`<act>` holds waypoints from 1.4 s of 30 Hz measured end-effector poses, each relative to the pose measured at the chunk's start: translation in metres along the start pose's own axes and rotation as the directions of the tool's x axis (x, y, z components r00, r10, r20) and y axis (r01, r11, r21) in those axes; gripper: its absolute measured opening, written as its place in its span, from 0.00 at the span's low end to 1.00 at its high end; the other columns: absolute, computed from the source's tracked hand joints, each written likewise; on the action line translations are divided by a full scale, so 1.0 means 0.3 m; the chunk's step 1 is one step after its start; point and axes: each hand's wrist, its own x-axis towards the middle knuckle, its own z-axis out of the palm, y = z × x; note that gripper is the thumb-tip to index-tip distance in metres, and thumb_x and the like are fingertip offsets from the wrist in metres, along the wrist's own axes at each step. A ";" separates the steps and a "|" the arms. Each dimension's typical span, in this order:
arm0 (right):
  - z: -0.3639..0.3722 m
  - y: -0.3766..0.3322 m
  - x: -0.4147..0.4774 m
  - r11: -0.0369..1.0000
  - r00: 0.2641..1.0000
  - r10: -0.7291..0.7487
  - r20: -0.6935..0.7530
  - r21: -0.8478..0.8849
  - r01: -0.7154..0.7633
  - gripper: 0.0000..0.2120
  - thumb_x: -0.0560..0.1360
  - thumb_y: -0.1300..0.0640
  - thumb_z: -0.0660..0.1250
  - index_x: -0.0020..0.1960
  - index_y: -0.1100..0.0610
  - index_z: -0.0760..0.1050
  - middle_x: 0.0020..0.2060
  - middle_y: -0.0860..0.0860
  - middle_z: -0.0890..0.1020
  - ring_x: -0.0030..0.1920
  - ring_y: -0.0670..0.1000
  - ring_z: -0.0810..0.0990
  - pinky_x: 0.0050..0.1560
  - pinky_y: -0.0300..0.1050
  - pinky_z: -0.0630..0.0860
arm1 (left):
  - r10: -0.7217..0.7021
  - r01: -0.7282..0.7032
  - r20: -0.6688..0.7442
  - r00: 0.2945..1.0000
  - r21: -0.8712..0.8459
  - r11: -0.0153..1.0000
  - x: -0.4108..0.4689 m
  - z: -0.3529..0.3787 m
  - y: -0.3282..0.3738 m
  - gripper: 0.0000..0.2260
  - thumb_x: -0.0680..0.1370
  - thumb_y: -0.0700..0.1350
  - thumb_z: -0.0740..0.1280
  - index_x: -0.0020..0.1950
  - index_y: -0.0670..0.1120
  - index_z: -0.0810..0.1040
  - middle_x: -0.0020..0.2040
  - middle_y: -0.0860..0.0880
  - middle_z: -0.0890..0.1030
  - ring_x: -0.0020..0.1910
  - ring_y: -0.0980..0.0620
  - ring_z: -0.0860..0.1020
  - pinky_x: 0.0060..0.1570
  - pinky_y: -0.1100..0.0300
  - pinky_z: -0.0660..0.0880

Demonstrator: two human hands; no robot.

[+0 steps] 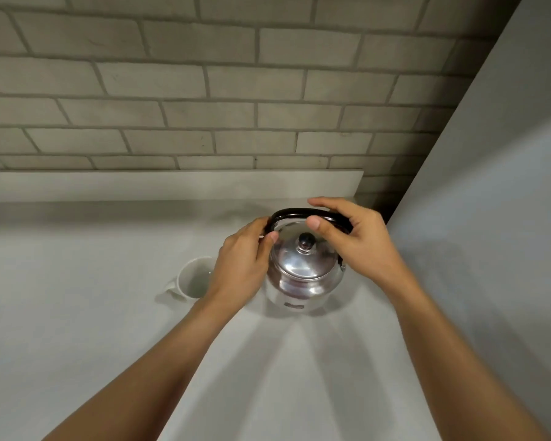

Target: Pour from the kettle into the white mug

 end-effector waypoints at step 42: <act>0.233 0.565 0.597 0.946 0.909 0.321 0.266 -0.143 -0.292 0.24 0.83 0.45 0.67 0.77 0.47 0.68 0.71 0.53 0.80 0.69 0.55 0.79 0.62 0.45 0.73 | -0.375 0.369 0.112 0.920 0.069 0.927 0.698 0.099 -0.400 0.21 0.81 0.52 0.67 0.73 0.49 0.72 0.65 0.45 0.82 0.51 0.49 0.81 0.42 0.64 0.75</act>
